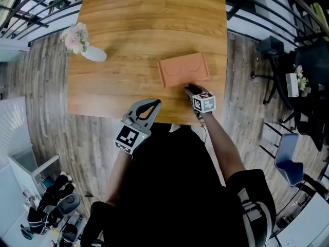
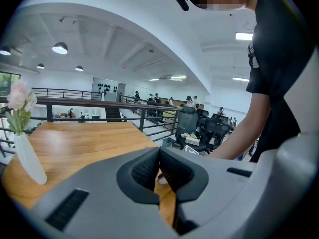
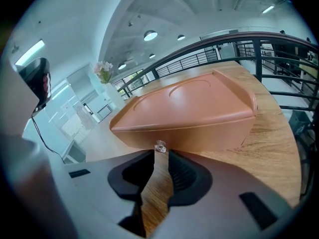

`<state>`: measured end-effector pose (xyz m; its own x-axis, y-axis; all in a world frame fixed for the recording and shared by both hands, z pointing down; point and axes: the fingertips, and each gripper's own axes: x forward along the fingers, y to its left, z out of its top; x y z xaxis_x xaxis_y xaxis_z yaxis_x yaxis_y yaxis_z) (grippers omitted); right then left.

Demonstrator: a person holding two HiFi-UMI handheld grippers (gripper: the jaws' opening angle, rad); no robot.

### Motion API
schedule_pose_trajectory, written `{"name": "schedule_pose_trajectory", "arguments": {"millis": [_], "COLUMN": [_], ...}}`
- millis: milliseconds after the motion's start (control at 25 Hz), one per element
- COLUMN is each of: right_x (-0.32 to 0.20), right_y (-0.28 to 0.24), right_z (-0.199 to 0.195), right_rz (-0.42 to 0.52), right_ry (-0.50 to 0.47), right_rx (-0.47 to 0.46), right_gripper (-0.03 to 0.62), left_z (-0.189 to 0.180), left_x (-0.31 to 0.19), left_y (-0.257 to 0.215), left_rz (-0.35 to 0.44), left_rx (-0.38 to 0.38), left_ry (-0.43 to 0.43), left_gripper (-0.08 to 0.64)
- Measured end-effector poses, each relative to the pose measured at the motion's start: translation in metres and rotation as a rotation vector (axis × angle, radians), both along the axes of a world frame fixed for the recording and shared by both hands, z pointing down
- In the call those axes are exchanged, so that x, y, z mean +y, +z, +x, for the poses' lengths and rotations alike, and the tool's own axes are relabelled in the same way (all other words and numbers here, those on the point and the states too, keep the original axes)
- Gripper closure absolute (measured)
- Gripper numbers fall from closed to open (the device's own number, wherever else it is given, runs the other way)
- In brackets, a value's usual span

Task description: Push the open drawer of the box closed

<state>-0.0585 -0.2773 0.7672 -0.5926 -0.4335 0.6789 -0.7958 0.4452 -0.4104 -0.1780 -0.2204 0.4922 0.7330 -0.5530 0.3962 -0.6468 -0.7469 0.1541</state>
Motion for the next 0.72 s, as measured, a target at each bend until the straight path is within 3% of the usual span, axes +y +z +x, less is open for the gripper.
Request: {"name": "schedule_pose_trajectory", "arguments": {"millis": [480, 600, 720], "right_x": [0.013, 0.018, 0.027], "right_y": [-0.032, -0.042, -0.06], "right_z": [-0.004, -0.005, -0.005], "right_rz": [0.127, 0.148, 0.173], "right_ry": [-0.106, -0.131, -0.161], "right_rx": [0.055, 0.067, 0.043], "right_gripper": [0.509, 0.565, 0.575], "left_z": [0.007, 0.008, 0.012], "left_x": [0.002, 0.003, 0.006], "left_y": [0.002, 0.003, 0.002], "left_rz": [-0.009, -0.009, -0.007], "left_rx": [0.028, 0.029, 0.029], "left_ry": [0.03, 0.033, 0.035], "left_gripper": [0.538, 0.537, 0.537]}}
